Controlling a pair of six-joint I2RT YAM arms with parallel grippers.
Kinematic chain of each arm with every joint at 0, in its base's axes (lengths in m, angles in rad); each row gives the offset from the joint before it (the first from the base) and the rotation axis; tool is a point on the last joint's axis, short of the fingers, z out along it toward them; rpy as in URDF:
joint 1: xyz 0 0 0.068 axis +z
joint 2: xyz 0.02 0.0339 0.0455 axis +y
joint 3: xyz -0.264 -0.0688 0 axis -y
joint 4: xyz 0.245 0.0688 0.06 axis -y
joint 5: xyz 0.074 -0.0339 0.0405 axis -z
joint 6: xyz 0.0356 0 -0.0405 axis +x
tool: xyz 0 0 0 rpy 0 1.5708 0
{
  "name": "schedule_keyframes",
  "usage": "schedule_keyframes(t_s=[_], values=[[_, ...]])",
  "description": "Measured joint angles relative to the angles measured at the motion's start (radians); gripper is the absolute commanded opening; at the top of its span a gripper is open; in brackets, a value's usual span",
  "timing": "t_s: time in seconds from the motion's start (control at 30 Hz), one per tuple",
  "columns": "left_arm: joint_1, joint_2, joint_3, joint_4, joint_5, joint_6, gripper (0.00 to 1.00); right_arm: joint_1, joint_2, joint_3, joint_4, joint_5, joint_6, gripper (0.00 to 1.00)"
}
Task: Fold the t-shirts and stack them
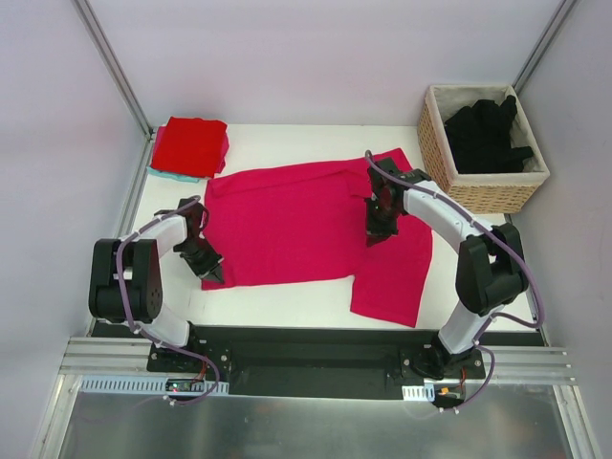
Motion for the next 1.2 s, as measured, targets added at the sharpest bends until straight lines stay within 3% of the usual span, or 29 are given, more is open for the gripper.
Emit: schedule_keyframes(t_s=[0.37, 0.53, 0.77, 0.93, 0.97, 1.0, 1.03, 1.13, 1.2], values=[[0.185, 0.083, -0.016, -0.270, -0.074, -0.134, 0.00, 0.000, -0.019, 0.011, -0.055, 0.035, -0.010, 0.00], [0.300, 0.091, -0.015, -0.320, -0.187, -0.157, 0.00, -0.005, -0.056, 0.013, -0.072, 0.048, -0.016, 0.00], [0.378, 0.192, 0.142, -0.313, -0.362, -0.060, 0.00, -0.011, -0.090, 0.013, -0.089, 0.055, -0.027, 0.00], [0.377, 0.209, 0.167, -0.296, -0.322, 0.032, 0.00, -0.013, -0.090, 0.014, -0.096, 0.058, -0.030, 0.00], [0.377, 0.183, 0.161, -0.277, -0.297, 0.051, 0.05, -0.013, -0.090, 0.015, -0.096, 0.062, -0.030, 0.00], [0.378, 0.153, 0.160, -0.268, -0.276, 0.063, 0.23, -0.013, -0.090, 0.015, -0.095, 0.067, -0.030, 0.00], [0.377, 0.110, 0.165, -0.261, -0.256, 0.077, 0.30, -0.013, -0.090, 0.015, -0.095, 0.072, -0.031, 0.00], [0.377, -0.061, 0.234, -0.253, -0.179, 0.123, 0.37, -0.015, -0.088, 0.016, -0.093, 0.079, -0.038, 0.01], [0.377, -0.152, 0.308, -0.236, -0.130, 0.141, 0.38, -0.018, -0.072, 0.030, -0.096, 0.093, -0.043, 0.06]])
